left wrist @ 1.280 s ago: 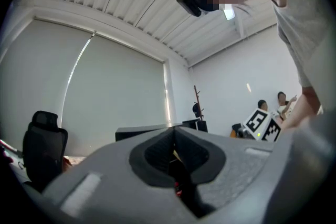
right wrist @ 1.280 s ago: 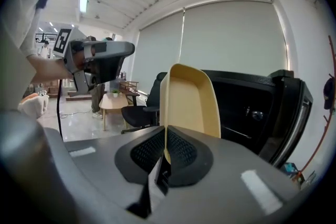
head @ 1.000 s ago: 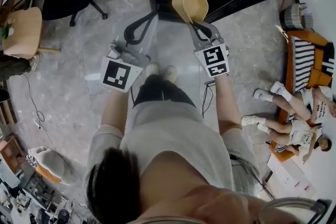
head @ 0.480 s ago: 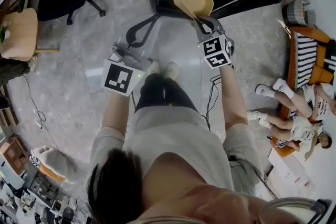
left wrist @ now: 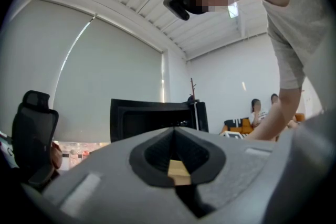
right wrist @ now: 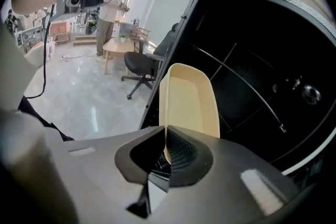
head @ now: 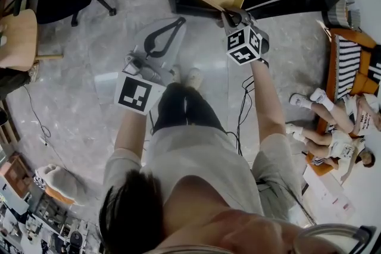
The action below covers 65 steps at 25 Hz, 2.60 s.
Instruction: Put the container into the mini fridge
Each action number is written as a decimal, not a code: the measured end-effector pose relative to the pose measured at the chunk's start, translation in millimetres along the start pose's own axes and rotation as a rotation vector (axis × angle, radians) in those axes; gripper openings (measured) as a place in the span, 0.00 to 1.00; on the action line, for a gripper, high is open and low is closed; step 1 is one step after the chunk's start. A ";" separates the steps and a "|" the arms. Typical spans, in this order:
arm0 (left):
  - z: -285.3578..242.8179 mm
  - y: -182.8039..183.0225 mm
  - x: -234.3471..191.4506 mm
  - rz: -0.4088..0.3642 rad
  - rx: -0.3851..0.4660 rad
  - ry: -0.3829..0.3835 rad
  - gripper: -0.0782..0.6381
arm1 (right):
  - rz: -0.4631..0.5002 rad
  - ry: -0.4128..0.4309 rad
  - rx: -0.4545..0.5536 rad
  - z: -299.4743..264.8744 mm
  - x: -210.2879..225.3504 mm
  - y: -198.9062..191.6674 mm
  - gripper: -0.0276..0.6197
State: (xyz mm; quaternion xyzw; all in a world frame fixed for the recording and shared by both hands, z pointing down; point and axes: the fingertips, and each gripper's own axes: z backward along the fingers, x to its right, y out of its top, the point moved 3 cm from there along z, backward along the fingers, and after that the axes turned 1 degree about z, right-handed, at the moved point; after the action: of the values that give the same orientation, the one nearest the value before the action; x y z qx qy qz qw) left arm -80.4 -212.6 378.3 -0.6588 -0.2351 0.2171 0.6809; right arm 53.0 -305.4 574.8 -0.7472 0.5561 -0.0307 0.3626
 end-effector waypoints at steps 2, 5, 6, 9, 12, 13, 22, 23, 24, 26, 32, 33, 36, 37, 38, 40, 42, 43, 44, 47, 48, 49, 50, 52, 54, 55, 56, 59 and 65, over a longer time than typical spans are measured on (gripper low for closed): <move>-0.1 -6.4 -2.9 0.006 -0.008 -0.001 0.11 | 0.029 0.002 -0.026 -12.0 3.1 -1.3 0.05; -1.0 -14.7 -6.5 0.012 -0.017 0.000 0.11 | 0.076 0.004 -0.064 -28.4 8.3 -5.4 0.05; -1.9 -16.8 -7.1 0.011 -0.019 0.001 0.11 | 0.091 0.004 -0.076 -33.0 10.5 -7.5 0.05; -5.0 -23.1 -8.9 0.009 -0.032 0.001 0.11 | 0.125 -0.001 -0.110 -45.7 18.0 -13.4 0.05; -7.1 -29.4 -14.4 0.009 -0.039 0.005 0.11 | 0.157 -0.008 -0.144 -60.9 24.9 -16.9 0.05; -7.4 -31.1 -16.4 0.010 -0.039 0.007 0.11 | 0.168 -0.010 -0.156 -65.7 26.9 -17.9 0.05; -5.9 -41.0 -27.3 0.020 -0.045 0.024 0.11 | 0.267 -0.038 -0.232 -90.3 41.0 -22.6 0.05; -5.3 -42.4 -28.6 0.022 -0.048 0.026 0.11 | 0.279 -0.040 -0.240 -92.5 41.7 -22.8 0.05; -4.6 -43.8 -29.9 0.022 -0.051 0.027 0.11 | 0.291 -0.041 -0.248 -94.7 42.6 -23.0 0.05; -3.1 -46.7 -33.2 0.022 -0.057 0.028 0.11 | 0.312 -0.046 -0.261 -99.5 44.8 -22.3 0.05; -0.6 -51.1 -45.1 0.027 -0.061 0.035 0.11 | 0.358 -0.056 -0.285 -113.7 54.5 -15.9 0.07; -0.8 -51.8 -46.4 0.029 -0.063 0.036 0.11 | 0.364 -0.059 -0.289 -115.4 56.8 -15.8 0.06; -1.2 -53.4 -50.3 0.031 -0.063 0.039 0.11 | 0.377 -0.071 -0.299 -120.0 63.1 -15.4 0.07; -1.0 -54.2 -51.5 0.032 -0.065 0.039 0.11 | 0.382 -0.075 -0.302 -121.7 65.1 -15.3 0.07; -0.8 -55.1 -52.7 0.033 -0.066 0.040 0.11 | 0.389 -0.081 -0.306 -123.4 67.1 -15.0 0.07; -1.2 -56.8 -55.2 0.035 -0.069 0.042 0.11 | 0.404 -0.097 -0.310 -126.8 72.1 -13.9 0.07; -2.9 -57.3 -58.2 0.037 -0.068 0.044 0.11 | 0.411 -0.112 -0.311 -130.9 78.4 -11.9 0.07; -3.7 -57.4 -59.7 0.037 -0.068 0.046 0.11 | 0.414 -0.119 -0.312 -132.9 81.5 -10.7 0.07; -4.4 -57.6 -61.0 0.038 -0.069 0.047 0.11 | 0.419 -0.128 -0.314 -134.6 84.6 -9.4 0.07; -6.1 -58.4 -65.0 0.039 -0.069 0.047 0.11 | 0.448 -0.153 -0.321 -139.6 93.2 -6.7 0.07; -6.2 -59.0 -66.5 0.039 -0.070 0.047 0.11 | 0.457 -0.159 -0.323 -142.1 95.6 -6.3 0.07; -6.2 -59.6 -67.9 0.039 -0.070 0.048 0.11 | 0.463 -0.165 -0.325 -144.6 97.9 -5.8 0.07; -6.0 -60.2 -69.3 0.040 -0.069 0.050 0.11 | 0.467 -0.171 -0.326 -147.0 100.2 -5.4 0.07; -6.1 -61.4 -71.2 0.044 -0.067 0.053 0.11 | 0.475 -0.187 -0.330 -150.4 105.1 -5.3 0.07; -6.9 -62.8 -72.7 0.046 -0.069 0.056 0.11 | 0.482 -0.200 -0.336 -152.9 110.2 -5.7 0.07; -7.3 -63.4 -73.2 0.045 -0.071 0.056 0.11 | 0.485 -0.202 -0.338 -154.5 112.0 -6.4 0.07; -7.5 -64.2 -73.8 0.043 -0.075 0.057 0.11 | 0.487 -0.199 -0.339 -156.4 113.1 -7.6 0.07; -6.7 -67.3 -77.5 0.046 -0.084 0.063 0.11 | 0.484 -0.184 -0.343 -163.2 114.0 -11.9 0.07; -5.6 -69.4 -82.7 0.051 -0.084 0.071 0.11 | 0.488 -0.199 -0.335 -167.2 118.2 -8.8 0.06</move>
State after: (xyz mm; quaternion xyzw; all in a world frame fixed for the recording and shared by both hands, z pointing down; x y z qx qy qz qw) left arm -143.8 -269.8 444.7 -0.7000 -0.2029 0.2008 0.6546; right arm 30.0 -490.1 660.6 -0.6404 0.6781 0.2226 0.2838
